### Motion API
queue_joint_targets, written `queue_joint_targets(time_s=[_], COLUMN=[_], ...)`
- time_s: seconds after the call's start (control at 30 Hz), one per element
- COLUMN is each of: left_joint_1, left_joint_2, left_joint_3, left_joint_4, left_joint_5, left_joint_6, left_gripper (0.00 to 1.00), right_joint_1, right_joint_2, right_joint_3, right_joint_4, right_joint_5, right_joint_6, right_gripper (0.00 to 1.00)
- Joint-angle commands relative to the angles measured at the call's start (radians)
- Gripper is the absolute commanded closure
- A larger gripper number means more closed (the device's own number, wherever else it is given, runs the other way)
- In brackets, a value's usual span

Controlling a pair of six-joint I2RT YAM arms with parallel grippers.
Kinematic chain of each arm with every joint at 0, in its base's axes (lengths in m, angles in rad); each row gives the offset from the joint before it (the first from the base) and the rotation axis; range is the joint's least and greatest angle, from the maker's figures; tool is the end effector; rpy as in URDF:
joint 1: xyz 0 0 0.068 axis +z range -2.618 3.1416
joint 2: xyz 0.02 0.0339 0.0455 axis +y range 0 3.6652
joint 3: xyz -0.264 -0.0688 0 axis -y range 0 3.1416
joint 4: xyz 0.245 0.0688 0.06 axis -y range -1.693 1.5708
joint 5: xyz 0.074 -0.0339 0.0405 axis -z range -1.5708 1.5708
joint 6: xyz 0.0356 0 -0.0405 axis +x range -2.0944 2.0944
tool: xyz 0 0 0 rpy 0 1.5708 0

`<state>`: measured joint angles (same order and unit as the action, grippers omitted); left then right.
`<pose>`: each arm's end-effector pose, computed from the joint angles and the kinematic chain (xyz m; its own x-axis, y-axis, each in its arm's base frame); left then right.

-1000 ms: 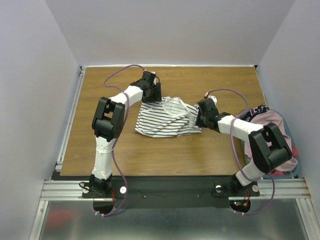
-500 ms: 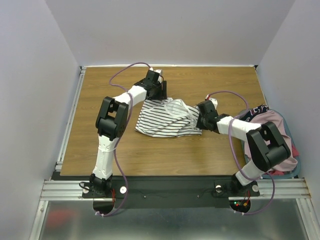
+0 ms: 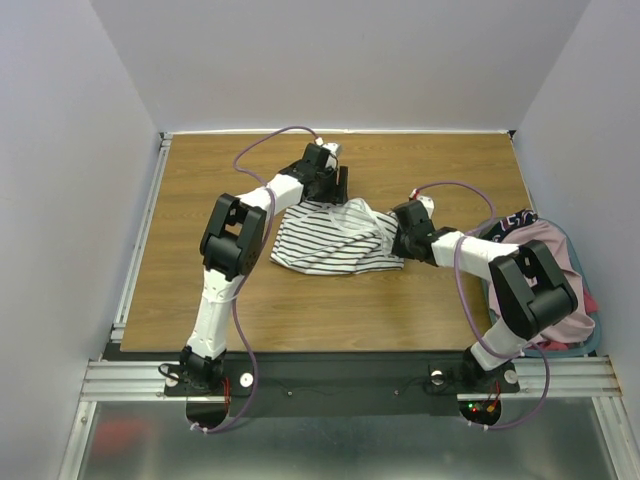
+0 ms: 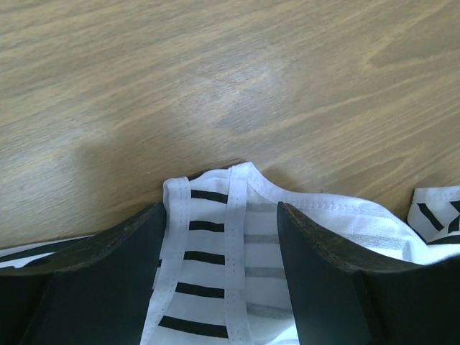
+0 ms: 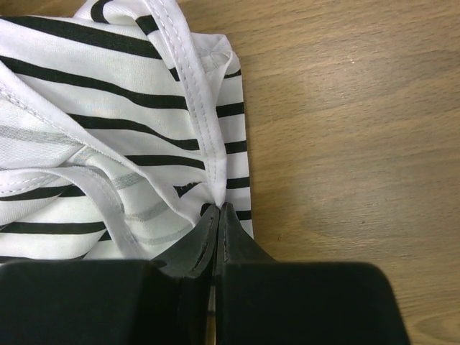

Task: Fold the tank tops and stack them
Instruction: Flatten the tank top out

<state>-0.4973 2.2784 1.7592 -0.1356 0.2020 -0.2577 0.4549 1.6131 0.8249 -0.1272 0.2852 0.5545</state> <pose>0.4540 -0.2546 0.1783 -0.6723 0.0808 -0.7358 0.4508 0.8332 -0.3203 0.2850 0.1283 0.1601 -0.7464 0.1974 -0.6356 0.1475 0.9803 0.1313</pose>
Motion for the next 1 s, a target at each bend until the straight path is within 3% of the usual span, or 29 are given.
queue_joint_targets(time_s=[0.0,0.03,0.13,0.17,0.23,0.57,0.97], left_joint_1=[-0.009,-0.009,-0.009,-0.009,-0.009,-0.007,-0.015], left_joint_2=[0.018,0.021,0.013,0.007,-0.022,-0.385,-0.894], left_joint_3=[0.031,0.029,0.029,0.028,0.023,-0.076,-0.358], left_joint_4=[0.005,0.007,0.008,0.008,0.008,0.073,0.169], left_joint_5=[0.011,0.002,-0.027,-0.05,-0.073,-0.272,-0.291], left_joint_6=[0.011,0.008,-0.003,-0.006,-0.012,-0.078,-0.163], left_gripper=[0.28,0.31,0.65,0.86,1.0,1.0,1.0], right_joint_1=[-0.001,-0.002,-0.001,-0.002,-0.002,-0.004,-0.004], right_joint_2=[0.016,0.014,0.005,-0.004,-0.016,-0.16,-0.426], right_joint_3=[0.025,0.028,0.031,0.036,0.057,0.235,0.338], right_joint_4=[0.015,0.015,0.015,0.015,0.014,-0.035,-0.074], right_joint_5=[0.034,0.034,0.048,0.055,0.063,0.126,0.118], right_joint_6=[0.008,0.008,0.008,0.008,0.008,-0.033,-0.102], right_gripper=[1.0,0.99,1.0,1.0,1.0,1.0,1.0])
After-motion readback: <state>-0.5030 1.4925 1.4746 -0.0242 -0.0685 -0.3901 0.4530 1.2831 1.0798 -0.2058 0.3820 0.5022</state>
